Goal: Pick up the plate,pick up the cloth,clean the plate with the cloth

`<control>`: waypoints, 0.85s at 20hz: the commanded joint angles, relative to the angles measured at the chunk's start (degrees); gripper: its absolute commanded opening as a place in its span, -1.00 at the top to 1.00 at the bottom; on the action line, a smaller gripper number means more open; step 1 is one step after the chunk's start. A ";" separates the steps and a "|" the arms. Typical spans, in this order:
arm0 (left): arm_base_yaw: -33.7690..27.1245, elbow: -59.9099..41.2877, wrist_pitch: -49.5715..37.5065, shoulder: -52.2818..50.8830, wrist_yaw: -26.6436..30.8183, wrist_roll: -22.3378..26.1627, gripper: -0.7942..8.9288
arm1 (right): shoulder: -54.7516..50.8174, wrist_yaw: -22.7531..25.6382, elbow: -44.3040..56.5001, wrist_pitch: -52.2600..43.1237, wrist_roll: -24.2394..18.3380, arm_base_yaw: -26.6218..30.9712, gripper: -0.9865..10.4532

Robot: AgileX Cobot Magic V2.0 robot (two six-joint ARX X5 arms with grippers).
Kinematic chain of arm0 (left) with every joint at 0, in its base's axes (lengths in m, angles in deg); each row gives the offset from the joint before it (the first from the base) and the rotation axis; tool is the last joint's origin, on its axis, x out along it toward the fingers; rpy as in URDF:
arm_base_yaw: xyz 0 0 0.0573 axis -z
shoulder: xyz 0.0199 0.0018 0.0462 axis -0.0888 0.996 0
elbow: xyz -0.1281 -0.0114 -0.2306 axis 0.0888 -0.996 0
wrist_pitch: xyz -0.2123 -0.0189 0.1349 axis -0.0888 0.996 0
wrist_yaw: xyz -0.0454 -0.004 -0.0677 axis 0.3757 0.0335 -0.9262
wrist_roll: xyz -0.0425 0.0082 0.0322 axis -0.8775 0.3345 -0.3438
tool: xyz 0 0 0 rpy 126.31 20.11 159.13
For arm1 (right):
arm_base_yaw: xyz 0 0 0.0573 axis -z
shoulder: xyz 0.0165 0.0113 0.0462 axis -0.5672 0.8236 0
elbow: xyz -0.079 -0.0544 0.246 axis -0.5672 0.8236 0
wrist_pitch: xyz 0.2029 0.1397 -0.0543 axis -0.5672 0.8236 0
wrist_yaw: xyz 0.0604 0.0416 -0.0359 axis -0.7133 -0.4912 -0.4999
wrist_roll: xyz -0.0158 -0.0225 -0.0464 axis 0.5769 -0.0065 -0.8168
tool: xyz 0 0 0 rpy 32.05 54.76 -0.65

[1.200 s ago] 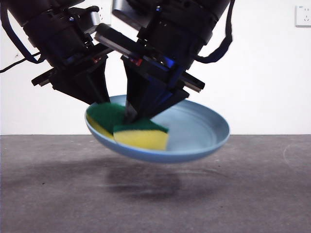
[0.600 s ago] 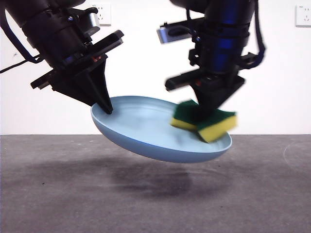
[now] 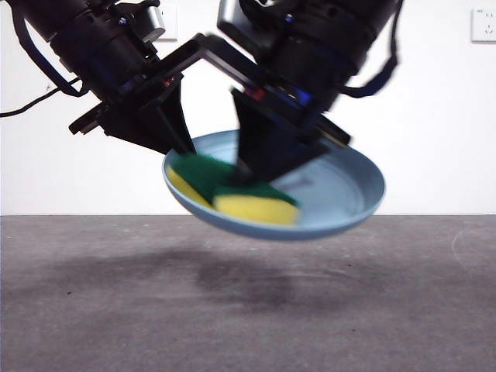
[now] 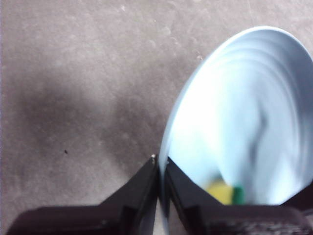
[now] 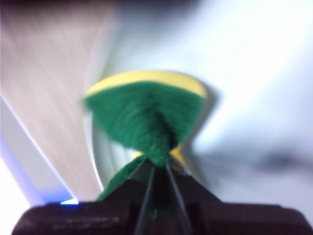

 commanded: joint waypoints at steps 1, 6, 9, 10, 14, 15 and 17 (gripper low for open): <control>-0.85 -0.20 -0.48 -0.09 -1.29 -1.49 0.85 | 0.31 14.84 0.48 7.98 -0.85 0.15 0.85; -1.03 -0.20 2.91 -0.09 -5.33 -1.09 0.85 | -0.35 39.89 0.46 -0.68 -3.61 2.38 0.85; -0.70 -0.20 2.91 -0.11 -8.33 -1.07 0.85 | -0.33 35.10 0.46 -11.02 -3.82 3.41 0.85; -0.48 -0.20 2.89 -0.11 -8.72 -1.07 0.85 | -0.33 31.10 0.46 -13.84 -3.76 3.43 0.85; -0.42 -0.20 1.95 -0.11 -7.34 -1.01 0.85 | -0.33 9.70 0.48 -18.51 0.96 3.41 0.85; -0.48 -0.20 1.36 -0.11 -5.81 -0.98 0.85 | -0.33 3.85 0.48 -17.20 1.68 3.37 0.85; -1.01 -0.20 0.90 -0.11 -2.32 -0.31 0.85 | -0.33 -4.92 0.48 -11.89 1.66 3.37 0.85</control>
